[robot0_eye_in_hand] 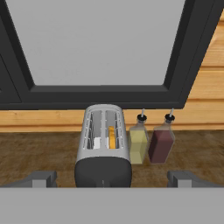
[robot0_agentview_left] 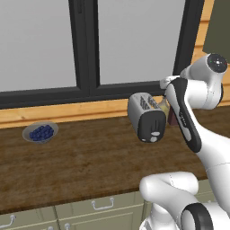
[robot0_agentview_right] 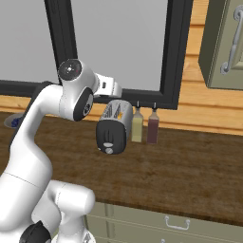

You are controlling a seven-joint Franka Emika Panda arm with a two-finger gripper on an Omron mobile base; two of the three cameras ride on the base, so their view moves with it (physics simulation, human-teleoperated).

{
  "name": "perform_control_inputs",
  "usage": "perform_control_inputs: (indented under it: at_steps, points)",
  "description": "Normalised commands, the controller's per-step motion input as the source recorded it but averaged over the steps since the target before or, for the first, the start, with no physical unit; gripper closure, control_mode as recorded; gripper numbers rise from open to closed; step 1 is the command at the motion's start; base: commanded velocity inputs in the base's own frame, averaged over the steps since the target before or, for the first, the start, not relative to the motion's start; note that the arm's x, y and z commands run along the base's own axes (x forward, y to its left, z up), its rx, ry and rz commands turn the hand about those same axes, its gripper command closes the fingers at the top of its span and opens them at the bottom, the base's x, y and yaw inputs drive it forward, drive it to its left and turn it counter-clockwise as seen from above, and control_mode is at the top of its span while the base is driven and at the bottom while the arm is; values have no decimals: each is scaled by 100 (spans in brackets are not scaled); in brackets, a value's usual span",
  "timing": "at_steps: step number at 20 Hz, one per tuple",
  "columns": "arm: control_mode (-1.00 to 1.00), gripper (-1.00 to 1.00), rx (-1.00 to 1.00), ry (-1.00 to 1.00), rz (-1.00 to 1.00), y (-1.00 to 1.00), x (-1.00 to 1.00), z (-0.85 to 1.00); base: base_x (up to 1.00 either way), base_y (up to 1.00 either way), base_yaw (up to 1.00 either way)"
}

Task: Start the toaster. Once the lever pops up, take the bread to the plate on the dining counter.

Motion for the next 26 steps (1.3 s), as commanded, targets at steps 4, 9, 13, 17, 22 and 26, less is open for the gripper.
perform_control_inputs:
  at_steps: [4, 9, 13, 17, 22, 26]
  points:
    - [-100, -100, 0, 0, 0, 0, 0, 0, 0, 0, 0]
    - [-100, -100, 0, 0, 0, 0, 0, 0, 0, 0, 0]
    - [-100, -100, 0, 0, 0, 0, 0, 0, 0, 0, 0]
    - [-100, -100, 0, 0, 0, 0, 0, 0, 0, 0, 0]
    - [-100, -100, 0, 0, 0, 0, 0, 0, 0, 0, 0]
    - [-100, -100, 0, 0, 0, 0, 0, 0, 0, 0, 0]
